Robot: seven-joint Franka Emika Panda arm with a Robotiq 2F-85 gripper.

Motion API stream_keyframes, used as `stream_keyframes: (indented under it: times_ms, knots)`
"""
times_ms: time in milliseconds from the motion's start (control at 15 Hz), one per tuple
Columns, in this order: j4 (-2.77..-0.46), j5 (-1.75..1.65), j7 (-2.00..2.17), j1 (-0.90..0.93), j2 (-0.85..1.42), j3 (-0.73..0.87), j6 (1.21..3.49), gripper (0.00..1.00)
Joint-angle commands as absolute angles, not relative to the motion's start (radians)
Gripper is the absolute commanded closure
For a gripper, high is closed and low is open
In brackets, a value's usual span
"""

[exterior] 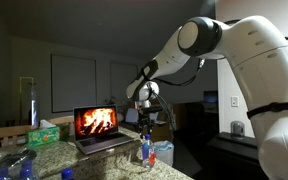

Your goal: Move the three bottles to the right

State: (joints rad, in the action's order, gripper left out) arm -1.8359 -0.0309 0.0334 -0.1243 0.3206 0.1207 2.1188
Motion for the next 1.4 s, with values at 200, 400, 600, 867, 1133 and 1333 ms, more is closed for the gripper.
stream_keyframes:
  times_ms: [200,400,600,867,1133,1333]
  knots:
    - [-1.833,-0.016,0.008,-0.136,0.309,0.118,2.101,0.01]
    - [-1.839,-0.026,0.018,-0.133,0.283,0.122,2.105,0.00]
    - [-1.874,-0.037,-0.012,-0.129,0.192,0.118,2.119,0.00]
    - [-1.908,-0.073,-0.130,-0.091,0.048,0.080,2.106,0.00]
    - [-1.891,-0.095,-0.153,-0.001,-0.010,-0.004,2.057,0.00]
    - [-1.858,-0.087,-0.163,0.077,0.018,-0.077,2.047,0.00]
